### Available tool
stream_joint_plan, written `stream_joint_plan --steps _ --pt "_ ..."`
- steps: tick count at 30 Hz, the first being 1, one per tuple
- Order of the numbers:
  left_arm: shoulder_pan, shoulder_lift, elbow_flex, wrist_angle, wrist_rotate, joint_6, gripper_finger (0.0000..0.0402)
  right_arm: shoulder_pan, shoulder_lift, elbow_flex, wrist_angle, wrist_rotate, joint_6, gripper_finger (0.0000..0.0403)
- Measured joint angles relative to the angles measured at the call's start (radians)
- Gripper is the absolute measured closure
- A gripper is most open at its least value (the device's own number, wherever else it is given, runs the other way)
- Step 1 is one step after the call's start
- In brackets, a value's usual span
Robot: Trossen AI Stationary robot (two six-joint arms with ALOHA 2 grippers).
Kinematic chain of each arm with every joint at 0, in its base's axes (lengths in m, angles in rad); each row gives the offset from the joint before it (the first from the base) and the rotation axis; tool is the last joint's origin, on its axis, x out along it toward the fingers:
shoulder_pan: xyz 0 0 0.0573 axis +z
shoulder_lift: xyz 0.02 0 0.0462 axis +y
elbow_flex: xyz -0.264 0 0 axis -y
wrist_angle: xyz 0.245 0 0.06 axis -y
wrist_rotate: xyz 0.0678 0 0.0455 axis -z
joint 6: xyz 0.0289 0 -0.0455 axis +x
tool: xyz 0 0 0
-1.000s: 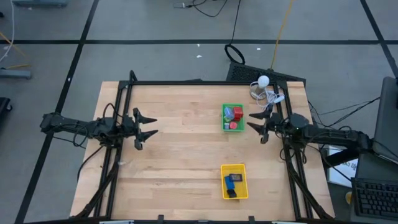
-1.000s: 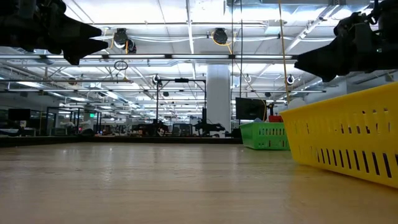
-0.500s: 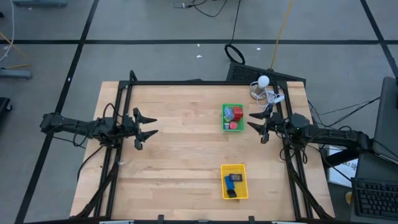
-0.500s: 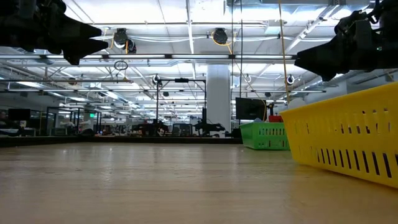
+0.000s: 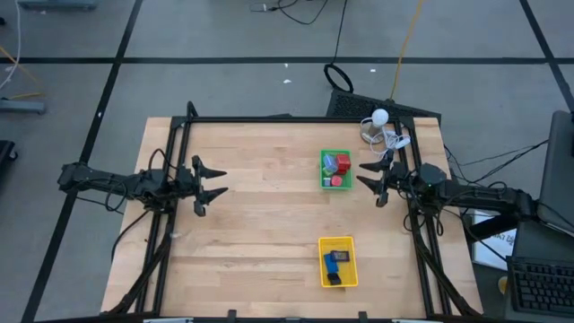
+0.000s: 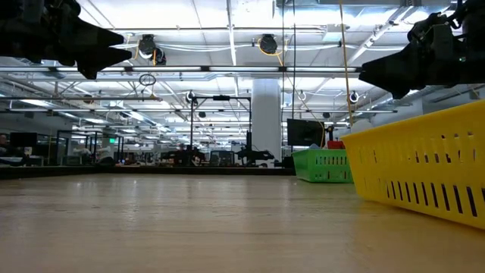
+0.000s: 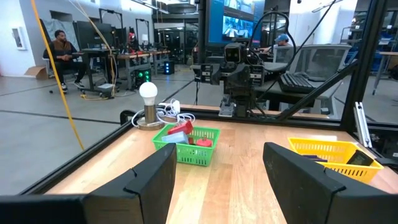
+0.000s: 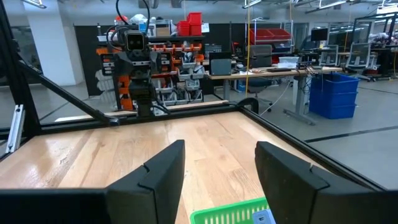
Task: Pick & Place Office items
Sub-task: Return to home position
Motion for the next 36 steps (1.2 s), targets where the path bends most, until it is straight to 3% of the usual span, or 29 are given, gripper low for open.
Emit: stream_joint_plan --steps 36 --pt "0.0 0.0 0.0 0.0 0.0 0.0 0.0158 0.0 0.0 0.0 0.0 0.0 0.0 0.0218"
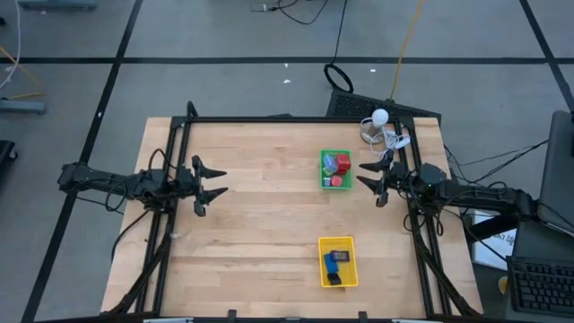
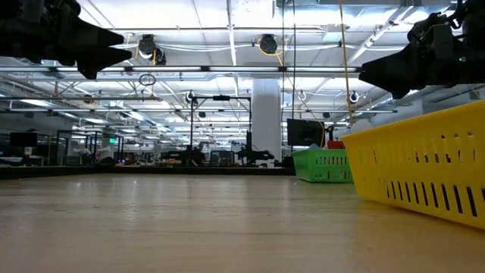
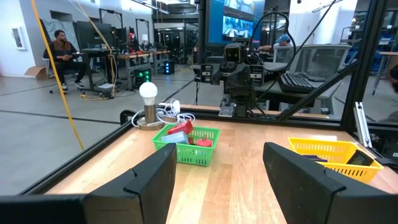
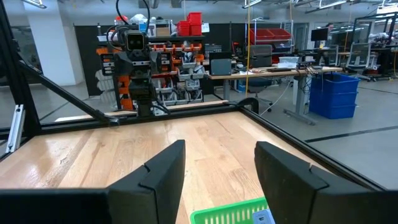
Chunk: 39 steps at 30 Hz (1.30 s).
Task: Pick & Place Office items
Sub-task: Return to home position
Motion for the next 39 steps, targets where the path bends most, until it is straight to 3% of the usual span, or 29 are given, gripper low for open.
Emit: stream_joint_plan --steps 39 --pt "0.0 0.0 0.0 0.0 0.0 0.0 0.0158 0.0 0.0 0.0 0.0 0.0 0.0 0.0226"
